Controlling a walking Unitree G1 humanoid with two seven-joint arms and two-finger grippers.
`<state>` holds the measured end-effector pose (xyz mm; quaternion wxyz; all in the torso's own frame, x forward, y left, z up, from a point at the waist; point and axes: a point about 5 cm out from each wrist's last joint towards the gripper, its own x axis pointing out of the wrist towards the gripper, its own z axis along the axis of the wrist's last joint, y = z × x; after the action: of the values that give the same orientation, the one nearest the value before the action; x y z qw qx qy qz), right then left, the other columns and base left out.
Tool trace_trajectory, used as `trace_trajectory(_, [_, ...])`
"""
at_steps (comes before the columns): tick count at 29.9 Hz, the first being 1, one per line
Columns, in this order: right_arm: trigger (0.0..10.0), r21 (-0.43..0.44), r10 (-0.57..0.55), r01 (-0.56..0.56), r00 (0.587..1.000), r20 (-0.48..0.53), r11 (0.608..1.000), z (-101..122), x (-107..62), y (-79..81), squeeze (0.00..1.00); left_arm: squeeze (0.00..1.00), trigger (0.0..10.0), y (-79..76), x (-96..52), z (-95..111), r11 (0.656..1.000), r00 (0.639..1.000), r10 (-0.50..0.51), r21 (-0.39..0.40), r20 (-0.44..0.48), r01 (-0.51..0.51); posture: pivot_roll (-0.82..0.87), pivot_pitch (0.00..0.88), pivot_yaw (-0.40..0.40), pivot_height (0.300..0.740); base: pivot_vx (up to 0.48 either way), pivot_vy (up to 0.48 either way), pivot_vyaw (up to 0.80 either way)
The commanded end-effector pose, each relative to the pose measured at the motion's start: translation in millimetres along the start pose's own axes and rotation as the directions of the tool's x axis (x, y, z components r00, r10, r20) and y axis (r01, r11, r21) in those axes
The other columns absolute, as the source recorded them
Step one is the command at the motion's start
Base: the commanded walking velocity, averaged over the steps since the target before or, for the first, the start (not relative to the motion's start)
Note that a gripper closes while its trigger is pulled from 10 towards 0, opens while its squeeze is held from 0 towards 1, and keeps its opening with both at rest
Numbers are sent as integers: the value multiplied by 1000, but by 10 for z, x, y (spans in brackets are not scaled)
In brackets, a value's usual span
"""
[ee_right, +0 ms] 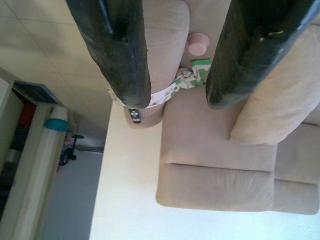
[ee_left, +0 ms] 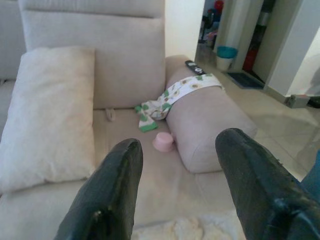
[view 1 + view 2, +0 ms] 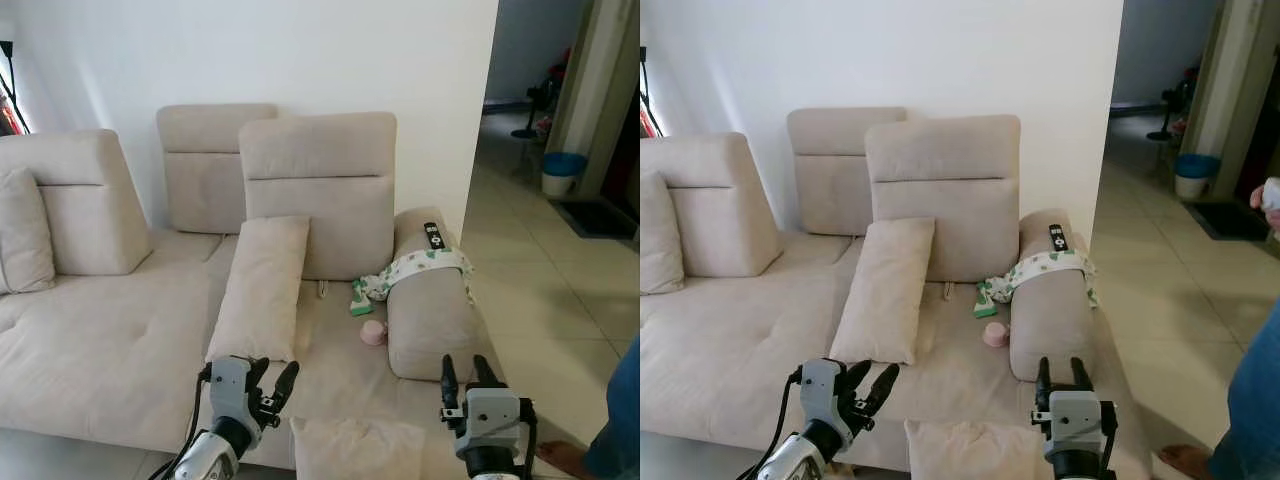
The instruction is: Move the pillow to the sofa from floor
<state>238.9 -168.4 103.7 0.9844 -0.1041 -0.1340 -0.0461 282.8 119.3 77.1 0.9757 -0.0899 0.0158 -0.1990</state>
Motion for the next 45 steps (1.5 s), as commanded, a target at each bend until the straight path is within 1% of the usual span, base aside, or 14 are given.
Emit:
trace_trajectory(1, [10000, 8, 23, -23, 999, -27, 1000, -50, -24, 50, 0, 0, 10000, 39, -35, -40, 1000, 999, 11, 0, -32, -11, -101, 0, 102, 740, 0, 0, 0])
trace_trajectory(6, [10000, -8, 55, -55, 998, -28, 998, -69, -54, 75, 0, 0, 10000, 50, -37, -56, 1000, 999, 13, -8, -40, -13, -101, 0, 103, 740, 0, 0, 0])
trace_trajectory(8, [10000, -7, 62, -62, 998, -25, 998, -63, -63, 83, 0, 0, 10000, 54, -37, -72, 999, 999, 5, -51, -48, -8, -102, 0, 103, 740, 0, 0, 0])
trace_trajectory(9, [10000, -7, 62, -62, 998, -25, 998, -63, -63, 83, 0, 0, 10000, 54, -37, -72, 999, 999, 5, -51, -48, -8, -102, 0, 103, 740, 0, 0, 0])
trace_trajectory(10, [10000, -5, 69, -69, 997, -21, 998, -56, -63, 89, 0, 0, 10000, 57, -35, -91, 998, 997, 7, -57, -75, -11, -103, 0, 103, 740, 0, 0, 0])
trace_trajectory(12, [10000, -1, 80, -80, 997, -14, 997, -48, -63, 99, 0, 0, 10000, 61, -27, -148, 1000, 988, 21, -14, -150, -23, -103, 0, 103, 740, 0, 0, 0])
trace_trajectory(13, [10000, 1, 88, -88, 996, -10, 996, -43, -64, 108, 0, 0, 10000, 58, -24, -153, 1000, 988, 19, -2, -154, -19, -102, 0, 100, 740, 0, 0, 0])
trace_trajectory(15, [10000, -2, 104, -104, 995, -2, 995, -31, -65, 124, 0, 0, 10000, 45, -22, -137, 1000, 991, 3, 17, -132, -1, -102, 0, 100, 740, 0, 0, 0])
trace_trajectory(22, [10000, -11, 117, -117, 993, 6, 993, -25, -75, 124, 0, 0, 10000, 21, -35, -122, 999, 994, -4, 47, -110, 9, -100, 0, 94, 740, 0, 0, 0])
trace_trajectory(33, [10000, -16, 123, -123, 992, 12, 992, -22, -75, 113, 0, 0, 10000, 6, -37, -125, 999, 993, -3, 39, -116, 8, -101, 0, 91, 740, 0, 0, 0])
trace_trajectory(37, [10000, -29, 137, -136, 990, 24, 990, -3, -61, 111, 0, 0, 10000, 15, -31, -130, 998, 993, 10, 60, -117, -3, -104, 0, 90, 740, 0, 0, 0])
trace_trajectory(45, [10000, -29, 139, -138, 990, 29, 990, 0, -40, 102, 0, 0, 10000, 11, -14, -129, 997, 993, 13, 72, -114, -5, -104, 0, 87, 740, 0, 0, 0])
